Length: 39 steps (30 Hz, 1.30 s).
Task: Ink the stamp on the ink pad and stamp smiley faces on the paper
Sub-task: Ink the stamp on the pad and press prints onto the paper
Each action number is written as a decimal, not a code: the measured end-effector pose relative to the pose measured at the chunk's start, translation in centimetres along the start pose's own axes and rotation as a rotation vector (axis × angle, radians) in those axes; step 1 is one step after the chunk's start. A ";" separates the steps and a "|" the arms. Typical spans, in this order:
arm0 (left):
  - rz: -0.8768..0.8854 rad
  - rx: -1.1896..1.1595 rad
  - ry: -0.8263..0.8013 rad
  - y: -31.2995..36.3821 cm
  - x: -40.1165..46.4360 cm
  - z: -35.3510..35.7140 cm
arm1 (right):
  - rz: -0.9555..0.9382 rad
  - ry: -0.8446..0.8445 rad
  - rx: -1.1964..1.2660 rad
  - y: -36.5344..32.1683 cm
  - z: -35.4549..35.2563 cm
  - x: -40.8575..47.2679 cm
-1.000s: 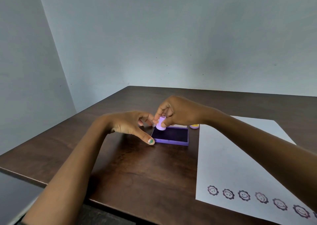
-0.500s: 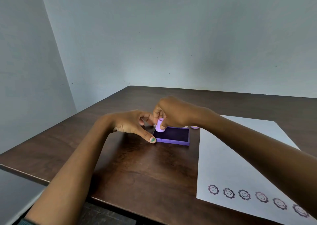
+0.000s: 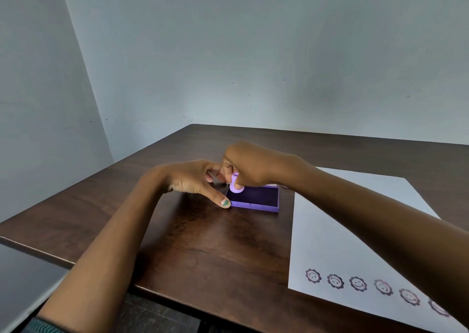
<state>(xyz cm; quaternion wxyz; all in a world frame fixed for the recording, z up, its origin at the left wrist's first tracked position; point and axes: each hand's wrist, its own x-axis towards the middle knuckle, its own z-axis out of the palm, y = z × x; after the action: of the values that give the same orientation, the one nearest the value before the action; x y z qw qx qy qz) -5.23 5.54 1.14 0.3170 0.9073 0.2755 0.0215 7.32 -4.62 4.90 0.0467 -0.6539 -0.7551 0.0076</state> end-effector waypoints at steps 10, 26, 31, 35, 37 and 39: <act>-0.009 -0.015 0.001 -0.1 -0.1 0.0 | 0.034 0.002 0.129 1.1 0.0 -0.2; -0.011 -0.005 -0.003 -0.1 0.1 -0.1 | 0.033 0.044 0.148 1.2 0.3 -0.3; -0.013 -0.005 -0.006 0.0 0.0 0.0 | 0.028 0.077 0.127 0.9 0.7 -0.5; 0.002 -0.011 0.001 -0.1 0.0 0.0 | -0.014 0.107 -0.035 -0.3 1.6 -0.4; 0.008 -0.017 0.000 -0.1 0.0 0.0 | -0.014 0.089 -0.032 -0.1 1.4 -0.2; 0.002 -0.016 -0.004 -0.1 0.0 0.0 | 0.005 0.061 0.040 0.5 0.9 -0.3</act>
<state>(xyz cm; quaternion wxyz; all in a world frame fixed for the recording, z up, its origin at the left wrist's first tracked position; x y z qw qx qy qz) -5.29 5.58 1.10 0.3250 0.9050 0.2737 0.0222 7.75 -4.77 3.92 0.0828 -0.6547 -0.7514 0.0030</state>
